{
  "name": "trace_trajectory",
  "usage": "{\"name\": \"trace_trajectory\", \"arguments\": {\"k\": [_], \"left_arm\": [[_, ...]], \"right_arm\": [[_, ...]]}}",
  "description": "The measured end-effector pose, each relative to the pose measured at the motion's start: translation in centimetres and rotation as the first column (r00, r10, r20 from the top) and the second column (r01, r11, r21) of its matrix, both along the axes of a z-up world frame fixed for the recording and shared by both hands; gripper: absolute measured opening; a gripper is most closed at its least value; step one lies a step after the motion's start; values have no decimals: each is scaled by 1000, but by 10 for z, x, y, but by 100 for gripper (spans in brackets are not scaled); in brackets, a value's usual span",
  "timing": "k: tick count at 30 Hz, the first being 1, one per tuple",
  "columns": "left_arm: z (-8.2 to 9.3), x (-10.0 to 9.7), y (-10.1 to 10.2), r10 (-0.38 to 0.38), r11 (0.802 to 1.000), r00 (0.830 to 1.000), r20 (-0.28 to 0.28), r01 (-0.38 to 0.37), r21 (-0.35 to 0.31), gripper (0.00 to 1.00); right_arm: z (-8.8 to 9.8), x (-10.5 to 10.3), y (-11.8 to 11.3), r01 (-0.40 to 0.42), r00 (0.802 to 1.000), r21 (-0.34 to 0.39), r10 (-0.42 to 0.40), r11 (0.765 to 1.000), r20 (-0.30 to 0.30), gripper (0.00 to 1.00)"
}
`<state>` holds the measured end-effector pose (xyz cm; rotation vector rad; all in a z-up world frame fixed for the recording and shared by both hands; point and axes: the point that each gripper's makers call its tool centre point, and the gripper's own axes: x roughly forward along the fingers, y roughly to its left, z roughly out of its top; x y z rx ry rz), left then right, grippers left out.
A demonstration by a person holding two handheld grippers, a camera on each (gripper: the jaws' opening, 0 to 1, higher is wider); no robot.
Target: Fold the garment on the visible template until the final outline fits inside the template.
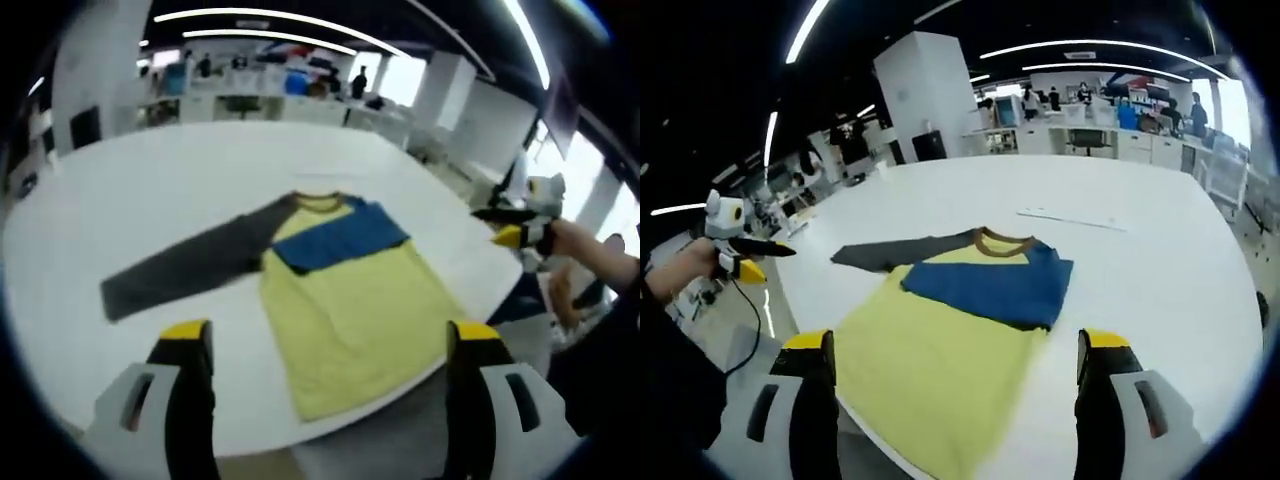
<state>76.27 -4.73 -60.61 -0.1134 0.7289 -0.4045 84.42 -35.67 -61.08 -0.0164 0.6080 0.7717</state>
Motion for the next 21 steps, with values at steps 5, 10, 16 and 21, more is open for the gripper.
{"name": "trace_trajectory", "arguments": {"k": [5, 10, 16, 21], "left_arm": [[2, -3, 1, 5, 1000, 1000, -3, -5, 4, 93], [3, -7, 2, 9, 1000, 1000, -6, -9, 4, 93], [5, -10, 5, 11, 1000, 1000, -8, -11, 6, 93], [5, -10, 9, 16, 1000, 1000, -11, -16, 13, 93]], "right_arm": [[4, -7, -20, 24, 1000, -6, -24, 1000, 6, 100], [8, -13, -33, 44, 999, 2, -44, 999, 10, 100], [9, -18, -38, 40, 999, 8, -40, 999, 8, 100], [10, -18, -37, 50, 999, 25, -50, 998, 8, 100]]}}
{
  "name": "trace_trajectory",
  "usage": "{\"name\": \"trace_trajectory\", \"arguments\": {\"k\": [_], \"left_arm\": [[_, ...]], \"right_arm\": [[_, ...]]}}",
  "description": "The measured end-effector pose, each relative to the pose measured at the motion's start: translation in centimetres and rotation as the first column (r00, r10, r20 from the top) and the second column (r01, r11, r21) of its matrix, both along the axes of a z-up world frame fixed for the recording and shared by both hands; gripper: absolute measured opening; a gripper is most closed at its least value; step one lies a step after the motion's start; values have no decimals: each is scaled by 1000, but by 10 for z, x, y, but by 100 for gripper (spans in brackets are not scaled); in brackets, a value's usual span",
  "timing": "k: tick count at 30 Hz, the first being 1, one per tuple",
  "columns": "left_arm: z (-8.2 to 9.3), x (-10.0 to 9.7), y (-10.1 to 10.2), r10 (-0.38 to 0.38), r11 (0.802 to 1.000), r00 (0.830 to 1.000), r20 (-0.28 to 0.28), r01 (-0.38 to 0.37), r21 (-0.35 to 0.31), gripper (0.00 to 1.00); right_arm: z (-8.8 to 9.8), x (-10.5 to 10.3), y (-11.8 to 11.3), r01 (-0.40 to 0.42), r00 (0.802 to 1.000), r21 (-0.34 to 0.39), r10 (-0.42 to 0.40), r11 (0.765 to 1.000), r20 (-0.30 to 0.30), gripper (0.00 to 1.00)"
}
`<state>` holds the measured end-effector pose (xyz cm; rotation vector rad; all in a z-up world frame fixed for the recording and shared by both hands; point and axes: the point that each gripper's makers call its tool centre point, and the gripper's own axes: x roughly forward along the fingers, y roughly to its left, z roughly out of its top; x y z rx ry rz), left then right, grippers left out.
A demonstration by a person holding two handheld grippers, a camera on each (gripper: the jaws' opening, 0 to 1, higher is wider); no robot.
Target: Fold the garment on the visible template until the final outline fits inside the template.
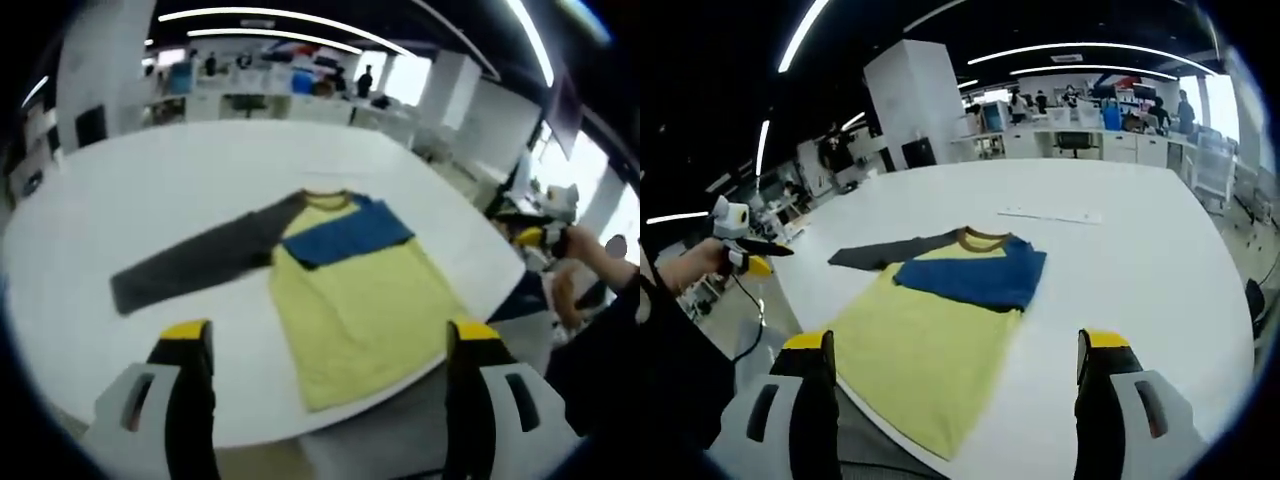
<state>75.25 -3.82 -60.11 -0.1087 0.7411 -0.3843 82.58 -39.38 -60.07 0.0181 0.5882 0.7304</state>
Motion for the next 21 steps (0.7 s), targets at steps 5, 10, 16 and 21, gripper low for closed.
{"name": "trace_trajectory", "arguments": {"k": [5, 10, 16, 21], "left_arm": [[1, 0, 2, 3, 1000, 1000, 0, -3, 2, 93], [1, 1, 3, -1, 1000, 1000, -1, 1, 5, 93], [1, 2, 6, -1, 1000, 1000, -3, 1, 11, 93], [1, 4, 11, 4, 1000, 1000, -5, -4, 16, 93]], "right_arm": [[-2, -3, 2, -13, 1000, -6, 13, 1000, 1, 100], [-2, -2, 2, -3, 1000, 9, 3, 1000, -7, 100], [-4, 0, 2, -2, 1000, 4, 2, 1000, -12, 100], [-7, 1, 6, -5, 1000, 7, 5, 1000, -18, 100]]}}
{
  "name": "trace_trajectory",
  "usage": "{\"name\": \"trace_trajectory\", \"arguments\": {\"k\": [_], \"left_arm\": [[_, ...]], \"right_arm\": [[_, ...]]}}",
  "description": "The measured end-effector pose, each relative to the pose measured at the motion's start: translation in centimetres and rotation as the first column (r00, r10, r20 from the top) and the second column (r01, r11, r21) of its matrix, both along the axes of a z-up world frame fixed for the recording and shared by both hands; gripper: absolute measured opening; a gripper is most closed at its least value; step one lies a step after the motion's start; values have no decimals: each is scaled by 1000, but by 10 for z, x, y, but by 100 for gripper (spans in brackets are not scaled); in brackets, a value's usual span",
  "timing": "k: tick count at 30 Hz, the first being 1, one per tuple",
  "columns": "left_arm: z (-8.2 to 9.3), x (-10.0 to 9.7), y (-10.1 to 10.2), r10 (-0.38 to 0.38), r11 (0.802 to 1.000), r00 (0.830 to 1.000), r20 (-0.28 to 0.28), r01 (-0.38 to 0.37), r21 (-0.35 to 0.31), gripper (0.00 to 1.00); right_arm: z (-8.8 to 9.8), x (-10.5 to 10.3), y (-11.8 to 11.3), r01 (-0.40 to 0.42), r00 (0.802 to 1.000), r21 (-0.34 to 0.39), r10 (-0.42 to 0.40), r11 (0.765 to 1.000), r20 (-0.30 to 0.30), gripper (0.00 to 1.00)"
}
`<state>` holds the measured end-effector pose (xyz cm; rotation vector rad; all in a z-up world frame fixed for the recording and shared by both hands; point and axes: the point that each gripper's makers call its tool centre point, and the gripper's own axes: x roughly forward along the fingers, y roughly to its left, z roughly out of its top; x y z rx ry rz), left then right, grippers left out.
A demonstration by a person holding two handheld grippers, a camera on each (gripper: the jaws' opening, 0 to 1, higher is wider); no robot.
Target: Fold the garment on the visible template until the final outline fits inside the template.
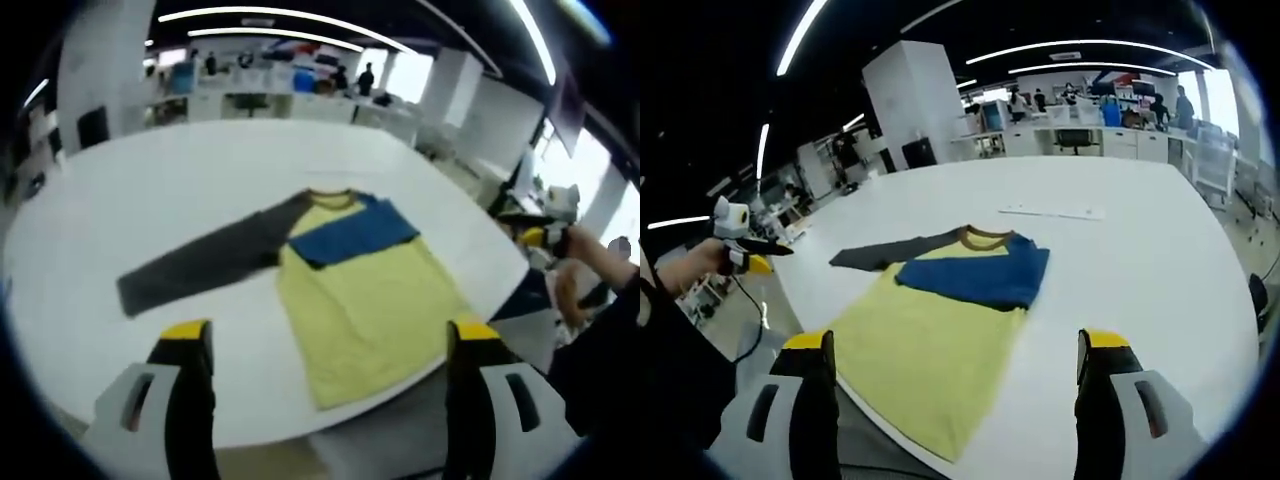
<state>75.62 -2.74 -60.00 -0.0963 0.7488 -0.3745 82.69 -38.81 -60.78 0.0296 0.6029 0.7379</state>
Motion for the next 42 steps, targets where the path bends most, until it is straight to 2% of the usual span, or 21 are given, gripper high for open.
{"name": "trace_trajectory", "arguments": {"k": [11, 16, 27, 34, 38, 42], "left_arm": [[7, 23, 23, 12, 1000, 1000, 9, -13, 7, 93], [8, 37, 46, 46, 999, 999, 15, -45, -7, 93], [7, 64, 95, 82, 996, 997, 5, -82, 42, 93], [-5, 81, 123, 102, 993, 995, -13, -101, 66, 93], [-14, 90, 134, 114, 993, 993, -23, -113, 46, 93], [-34, 97, 146, 102, 994, 992, -70, -99, 50, 93]], "right_arm": [[-3, 8, 9, -3, 1000, 17, 4, 1000, -7, 100], [-7, 11, 15, -5, 1000, 16, 5, 1000, -18, 100], [-17, 20, 23, -8, 999, 4, 8, 1000, -45, 100], [-20, 20, 24, -8, 998, -5, 8, 1000, -57, 100], [-21, 22, 24, -5, 998, -13, 4, 1000, -61, 100], [-23, 27, 26, 4, 998, -13, -5, 1000, -63, 100]]}}
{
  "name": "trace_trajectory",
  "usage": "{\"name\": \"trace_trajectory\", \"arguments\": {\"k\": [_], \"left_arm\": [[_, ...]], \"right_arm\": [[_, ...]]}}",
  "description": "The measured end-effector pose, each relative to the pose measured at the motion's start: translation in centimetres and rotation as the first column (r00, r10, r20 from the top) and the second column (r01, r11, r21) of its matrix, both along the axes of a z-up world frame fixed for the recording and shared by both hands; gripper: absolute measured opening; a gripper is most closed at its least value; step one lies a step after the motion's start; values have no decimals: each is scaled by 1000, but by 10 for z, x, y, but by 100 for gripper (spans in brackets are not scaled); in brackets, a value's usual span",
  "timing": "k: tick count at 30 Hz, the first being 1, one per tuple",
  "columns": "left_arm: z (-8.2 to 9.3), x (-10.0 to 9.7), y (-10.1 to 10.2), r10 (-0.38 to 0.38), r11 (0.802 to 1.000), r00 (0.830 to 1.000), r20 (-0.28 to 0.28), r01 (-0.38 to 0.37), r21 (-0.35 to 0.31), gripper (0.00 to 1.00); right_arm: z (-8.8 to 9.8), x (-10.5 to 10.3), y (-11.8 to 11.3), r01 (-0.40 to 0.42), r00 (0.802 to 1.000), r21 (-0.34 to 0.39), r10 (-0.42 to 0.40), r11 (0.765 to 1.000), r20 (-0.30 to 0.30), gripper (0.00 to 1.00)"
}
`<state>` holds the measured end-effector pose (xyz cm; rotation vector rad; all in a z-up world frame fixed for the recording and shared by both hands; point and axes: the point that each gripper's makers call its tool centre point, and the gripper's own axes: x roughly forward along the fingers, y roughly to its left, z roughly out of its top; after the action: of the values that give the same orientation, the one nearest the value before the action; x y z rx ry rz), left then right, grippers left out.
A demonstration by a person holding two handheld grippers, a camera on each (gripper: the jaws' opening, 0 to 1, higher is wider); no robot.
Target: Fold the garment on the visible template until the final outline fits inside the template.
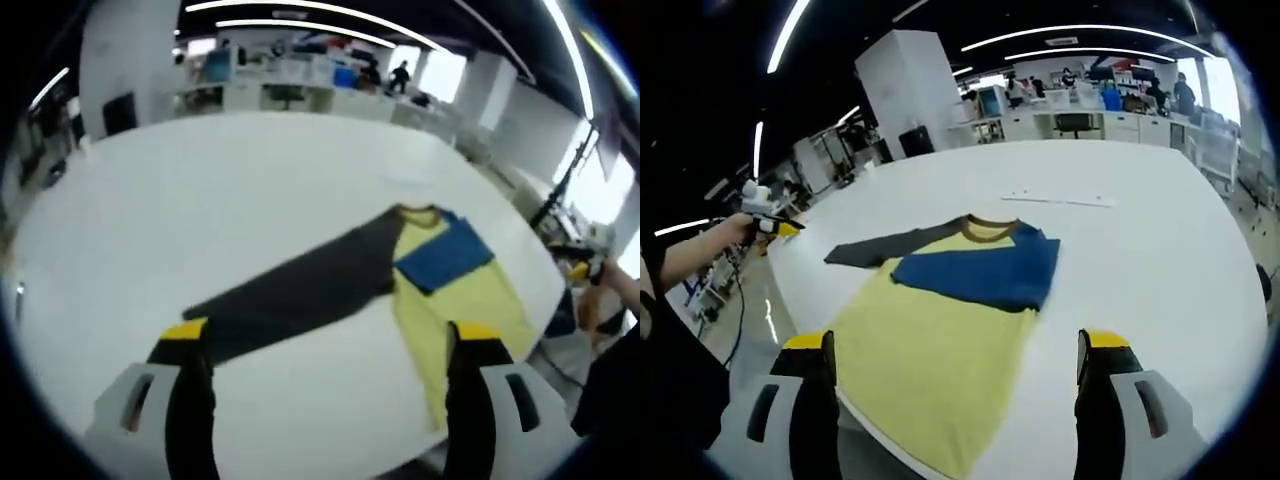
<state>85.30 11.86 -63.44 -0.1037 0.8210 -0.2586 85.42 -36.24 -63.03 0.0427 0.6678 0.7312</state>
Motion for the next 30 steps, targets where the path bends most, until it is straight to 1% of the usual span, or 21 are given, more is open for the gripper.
{"name": "trace_trajectory", "arguments": {"k": [3, 8, 15, 20, 28, 30], "left_arm": [[-8, 6, 8, 0, 1000, 1000, -11, 0, -8, 92], [-18, 19, 26, 38, 997, 999, -9, -38, -67, 89], [-35, 29, 44, 62, 996, 997, -35, -65, -69, 87], [-41, 34, 49, 85, 992, 996, -39, -88, -92, 86], [-55, 46, 59, 63, 995, 996, -62, -68, -74, 85], [-60, 49, 67, 25, 998, 996, -81, -30, -57, 85]], "right_arm": [[-2, 3, 3, -1, 1000, -2, 1, 1000, -2, 100], [-4, 6, 9, -9, 1000, 6, 9, 1000, 0, 100], [-10, 12, 11, 5, 1000, 17, -4, 1000, -16, 100], [-10, 16, 11, 9, 1000, 15, -8, 1000, -11, 100], [-11, 19, 12, 6, 1000, 1, -6, 1000, -10, 100], [-12, 18, 12, 5, 1000, -2, -5, 1000, -12, 100]]}}
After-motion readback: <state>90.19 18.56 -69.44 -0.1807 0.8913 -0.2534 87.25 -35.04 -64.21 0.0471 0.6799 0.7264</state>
